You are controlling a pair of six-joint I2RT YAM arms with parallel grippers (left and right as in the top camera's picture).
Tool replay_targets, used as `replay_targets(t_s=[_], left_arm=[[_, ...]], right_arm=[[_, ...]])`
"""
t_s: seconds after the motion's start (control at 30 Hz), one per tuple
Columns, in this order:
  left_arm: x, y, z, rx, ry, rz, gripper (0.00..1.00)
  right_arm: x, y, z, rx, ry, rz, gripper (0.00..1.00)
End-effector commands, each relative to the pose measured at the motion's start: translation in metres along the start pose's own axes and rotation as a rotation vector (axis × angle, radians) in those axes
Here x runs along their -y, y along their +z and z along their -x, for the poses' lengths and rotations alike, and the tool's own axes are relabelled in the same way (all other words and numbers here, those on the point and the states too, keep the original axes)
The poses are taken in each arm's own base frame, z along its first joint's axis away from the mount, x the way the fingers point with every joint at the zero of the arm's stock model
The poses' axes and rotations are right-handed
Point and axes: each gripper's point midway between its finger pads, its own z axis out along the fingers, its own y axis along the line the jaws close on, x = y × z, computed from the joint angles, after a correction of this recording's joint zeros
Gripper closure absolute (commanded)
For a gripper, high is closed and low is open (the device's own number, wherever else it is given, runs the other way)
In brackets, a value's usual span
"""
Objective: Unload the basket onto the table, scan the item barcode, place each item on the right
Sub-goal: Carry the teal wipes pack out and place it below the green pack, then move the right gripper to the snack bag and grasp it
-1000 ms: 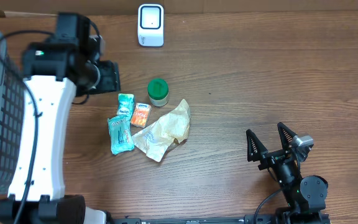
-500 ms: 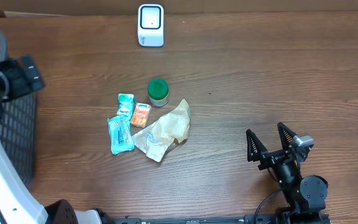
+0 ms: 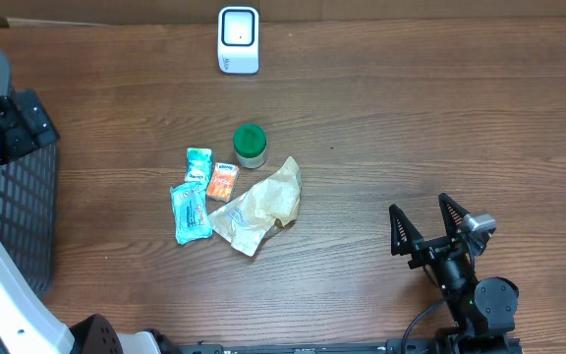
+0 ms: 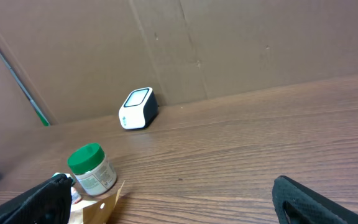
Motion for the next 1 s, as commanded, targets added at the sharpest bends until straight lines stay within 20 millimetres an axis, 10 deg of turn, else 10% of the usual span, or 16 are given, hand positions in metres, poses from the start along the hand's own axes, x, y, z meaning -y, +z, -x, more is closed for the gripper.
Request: replay_targets(t_s=[0.0,0.97], left_arm=[[0.0045,-0.0032,0.0010,0.008,0.018,-0.023,0.00],[0.0043,-0.0032,0.0011,0.009,0.017,-0.022,0.00]], right_arm=[[0.0028,-0.0001,-0.0004,0.010,-0.002,-0.009,0.00],[0.0075,-0.0003,0.0009,0.017,-0.002,-0.037,0.00]])
